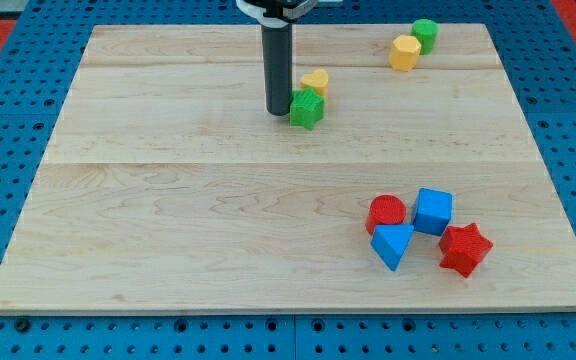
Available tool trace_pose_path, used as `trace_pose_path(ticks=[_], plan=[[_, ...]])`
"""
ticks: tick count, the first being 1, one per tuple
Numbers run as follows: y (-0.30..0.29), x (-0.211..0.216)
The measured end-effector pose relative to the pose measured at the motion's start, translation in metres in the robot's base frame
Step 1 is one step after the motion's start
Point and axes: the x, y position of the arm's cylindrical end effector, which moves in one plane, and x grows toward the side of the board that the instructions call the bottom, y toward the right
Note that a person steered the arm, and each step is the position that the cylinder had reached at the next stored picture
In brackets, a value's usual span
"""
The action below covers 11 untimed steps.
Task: Push the green star into the yellow heart
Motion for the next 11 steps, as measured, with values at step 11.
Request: trace_pose_path(ticks=[11], plan=[[0.055,-0.009]])
